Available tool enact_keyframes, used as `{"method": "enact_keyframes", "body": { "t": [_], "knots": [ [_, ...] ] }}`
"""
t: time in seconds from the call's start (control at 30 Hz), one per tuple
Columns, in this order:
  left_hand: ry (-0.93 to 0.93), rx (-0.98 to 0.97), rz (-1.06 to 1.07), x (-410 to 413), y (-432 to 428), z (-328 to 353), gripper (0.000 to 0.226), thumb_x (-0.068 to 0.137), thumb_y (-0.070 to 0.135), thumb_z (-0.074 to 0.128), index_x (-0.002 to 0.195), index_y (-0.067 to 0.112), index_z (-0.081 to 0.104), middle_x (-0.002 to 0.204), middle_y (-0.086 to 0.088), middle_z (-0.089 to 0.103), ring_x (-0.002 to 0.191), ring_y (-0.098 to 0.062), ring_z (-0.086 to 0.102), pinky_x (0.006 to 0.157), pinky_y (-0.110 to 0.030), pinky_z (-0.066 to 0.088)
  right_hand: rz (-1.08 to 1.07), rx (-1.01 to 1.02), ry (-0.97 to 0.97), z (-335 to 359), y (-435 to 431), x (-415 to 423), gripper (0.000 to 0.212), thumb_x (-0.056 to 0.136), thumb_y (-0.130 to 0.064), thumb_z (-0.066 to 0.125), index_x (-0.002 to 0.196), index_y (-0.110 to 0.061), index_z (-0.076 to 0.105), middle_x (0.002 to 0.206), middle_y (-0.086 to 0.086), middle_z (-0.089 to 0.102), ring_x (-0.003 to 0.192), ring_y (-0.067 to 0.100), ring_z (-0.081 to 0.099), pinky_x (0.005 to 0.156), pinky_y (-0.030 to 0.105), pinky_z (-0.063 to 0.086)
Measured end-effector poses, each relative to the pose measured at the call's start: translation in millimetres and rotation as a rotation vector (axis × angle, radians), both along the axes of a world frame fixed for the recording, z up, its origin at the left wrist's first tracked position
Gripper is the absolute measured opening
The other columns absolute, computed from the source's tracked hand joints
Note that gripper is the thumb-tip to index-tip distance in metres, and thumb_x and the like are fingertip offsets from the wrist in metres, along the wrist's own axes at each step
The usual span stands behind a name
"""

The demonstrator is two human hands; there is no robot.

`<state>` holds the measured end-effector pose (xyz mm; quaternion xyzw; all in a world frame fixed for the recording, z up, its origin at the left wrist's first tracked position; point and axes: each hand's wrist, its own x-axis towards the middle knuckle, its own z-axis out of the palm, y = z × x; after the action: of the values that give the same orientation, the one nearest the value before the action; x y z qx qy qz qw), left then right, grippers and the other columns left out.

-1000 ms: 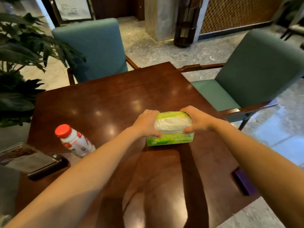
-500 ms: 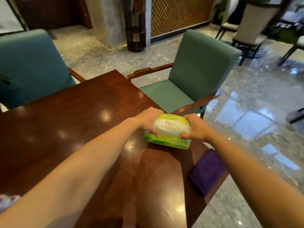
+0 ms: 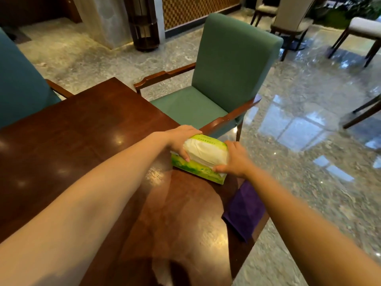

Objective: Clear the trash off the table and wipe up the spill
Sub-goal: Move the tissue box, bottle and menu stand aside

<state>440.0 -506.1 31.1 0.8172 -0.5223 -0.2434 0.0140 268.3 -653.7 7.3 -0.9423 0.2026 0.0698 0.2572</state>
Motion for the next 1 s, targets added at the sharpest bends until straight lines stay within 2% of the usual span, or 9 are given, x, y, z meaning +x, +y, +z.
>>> {"method": "enact_keyframes", "body": {
  "t": [0.1, 0.23, 0.4, 0.53, 0.63, 0.8, 0.93, 1.0],
  "knots": [
    [-0.05, 0.036, 0.008, -4, 11, 1, 0.115, 0.065, 0.04, 0.081, 0.149, 0.019, 0.004, 0.159, -0.003, 0.002, 0.147, -0.021, -0.004, 0.119, -0.038, 0.004, 0.028, -0.012, 0.058, 3, 2, -1, 0.113, 0.061, -0.042, 0.083, 0.146, -0.007, 0.017, 0.145, 0.015, 0.027, 0.134, 0.031, 0.028, 0.112, 0.039, 0.029],
    [-0.03, 0.103, 0.064, -6, 36, 13, 0.118, 0.068, 0.044, 0.078, 0.149, 0.021, -0.005, 0.159, -0.003, -0.01, 0.146, -0.022, -0.012, 0.119, -0.041, 0.001, 0.094, -0.042, 0.206, 26, 1, 1, 0.121, 0.062, -0.05, 0.08, 0.149, -0.011, 0.006, 0.155, 0.013, 0.014, 0.143, 0.032, 0.017, 0.117, 0.045, 0.022],
    [0.039, 0.219, 0.207, -18, 77, 46, 0.099, 0.075, 0.054, 0.066, 0.149, 0.026, 0.005, 0.16, -0.001, 0.002, 0.147, -0.023, -0.003, 0.12, -0.045, 0.005, 0.245, -0.105, 0.368, 74, 19, 13, 0.112, 0.068, -0.06, 0.071, 0.15, -0.021, 0.007, 0.158, 0.01, 0.012, 0.145, 0.034, 0.015, 0.117, 0.052, 0.02],
    [0.058, 0.276, 0.33, -26, 125, 84, 0.092, 0.076, 0.062, 0.059, 0.147, 0.034, 0.008, 0.159, 0.001, 0.01, 0.147, -0.022, 0.006, 0.119, -0.047, 0.011, 0.387, -0.132, 0.558, 121, 57, 34, 0.107, 0.072, -0.064, 0.062, 0.15, -0.026, 0.0, 0.16, 0.002, 0.006, 0.147, 0.03, 0.011, 0.117, 0.05, 0.019],
    [0.085, 0.27, 0.454, -35, 173, 110, 0.087, 0.077, 0.064, 0.055, 0.147, 0.036, 0.011, 0.159, 0.002, 0.014, 0.147, -0.022, 0.011, 0.119, -0.045, 0.014, 0.491, -0.16, 0.622, 151, 97, 55, 0.107, 0.071, -0.066, 0.062, 0.149, -0.03, -0.001, 0.16, 0.002, 0.006, 0.147, 0.031, 0.011, 0.117, 0.051, 0.018],
    [0.115, 0.24, 0.66, -71, 270, 138, 0.076, 0.085, 0.059, 0.047, 0.148, 0.031, 0.015, 0.157, 0.003, 0.018, 0.145, -0.021, 0.018, 0.118, -0.039, 0.015, 0.688, -0.245, 0.612, 189, 188, 88, 0.109, 0.064, -0.069, 0.066, 0.148, -0.037, 0.004, 0.161, 0.0, 0.002, 0.147, 0.031, 0.008, 0.117, 0.054, 0.017],
    [0.099, 0.201, 0.848, -104, 354, 154, 0.072, 0.086, 0.056, 0.05, 0.146, 0.028, 0.022, 0.157, 0.003, 0.02, 0.144, -0.02, 0.02, 0.117, -0.037, 0.017, 0.852, -0.315, 0.528, 205, 277, 98, 0.099, 0.074, -0.06, 0.064, 0.15, -0.032, 0.007, 0.16, 0.002, 0.005, 0.147, 0.03, 0.007, 0.116, 0.051, 0.015],
    [0.062, 0.176, 0.939, -122, 397, 163, 0.072, 0.086, 0.053, 0.051, 0.146, 0.025, 0.023, 0.156, 0.002, 0.023, 0.143, -0.019, 0.023, 0.117, -0.035, 0.019, 0.933, -0.282, 0.511, 207, 320, 103, 0.101, 0.072, -0.058, 0.068, 0.149, -0.032, 0.008, 0.16, 0.001, 0.006, 0.147, 0.03, 0.01, 0.118, 0.049, 0.016]
  ]
}}
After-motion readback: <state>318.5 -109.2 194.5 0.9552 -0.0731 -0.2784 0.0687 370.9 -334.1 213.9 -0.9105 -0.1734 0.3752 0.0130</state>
